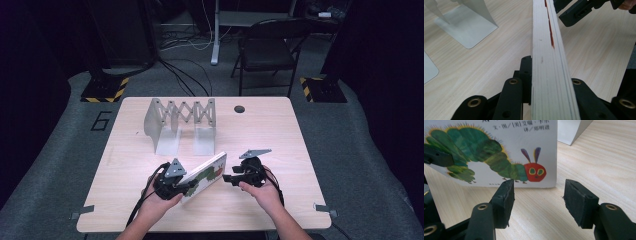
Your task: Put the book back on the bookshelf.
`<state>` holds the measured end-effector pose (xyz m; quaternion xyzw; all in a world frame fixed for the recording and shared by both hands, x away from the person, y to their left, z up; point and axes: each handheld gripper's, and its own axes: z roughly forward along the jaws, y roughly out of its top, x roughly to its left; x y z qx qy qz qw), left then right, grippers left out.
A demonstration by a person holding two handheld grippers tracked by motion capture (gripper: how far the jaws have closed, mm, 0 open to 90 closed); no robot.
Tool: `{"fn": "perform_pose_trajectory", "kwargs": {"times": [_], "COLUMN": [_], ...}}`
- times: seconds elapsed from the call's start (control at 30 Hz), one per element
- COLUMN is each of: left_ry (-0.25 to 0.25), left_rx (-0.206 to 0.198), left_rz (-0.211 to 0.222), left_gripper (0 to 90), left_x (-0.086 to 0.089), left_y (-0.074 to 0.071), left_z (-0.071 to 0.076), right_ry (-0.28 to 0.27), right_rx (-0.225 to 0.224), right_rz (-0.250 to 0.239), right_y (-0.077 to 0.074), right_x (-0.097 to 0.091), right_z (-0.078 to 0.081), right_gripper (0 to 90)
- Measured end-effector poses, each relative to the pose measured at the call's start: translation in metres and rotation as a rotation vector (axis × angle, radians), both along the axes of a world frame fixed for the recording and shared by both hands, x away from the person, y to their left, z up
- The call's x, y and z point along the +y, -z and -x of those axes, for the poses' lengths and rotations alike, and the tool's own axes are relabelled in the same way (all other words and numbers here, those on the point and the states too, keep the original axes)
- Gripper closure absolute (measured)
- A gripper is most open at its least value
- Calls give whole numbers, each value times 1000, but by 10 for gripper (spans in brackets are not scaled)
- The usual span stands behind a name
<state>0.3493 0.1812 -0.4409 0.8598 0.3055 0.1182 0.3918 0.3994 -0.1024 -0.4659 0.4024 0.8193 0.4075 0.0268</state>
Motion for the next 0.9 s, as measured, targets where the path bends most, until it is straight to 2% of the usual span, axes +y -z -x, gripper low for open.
{"fn": "perform_pose_trajectory", "kwargs": {"times": [0.4,0.67,0.9], "left_ry": [-15,-27,-37], "left_rx": [4,-13,-21], "left_rz": [8,13,19], "left_gripper": [756,757,757], "left_x": [3,4,9], "left_y": [-2,-7,-13], "left_z": [0,1,-1], "right_ry": [-5,7,6], "right_rx": [-4,13,7], "right_rz": [7,10,16], "right_y": [1,4,5], "right_x": [-1,-3,-5], "right_z": [0,-1,-2], "right_gripper": [415,415,414]}}
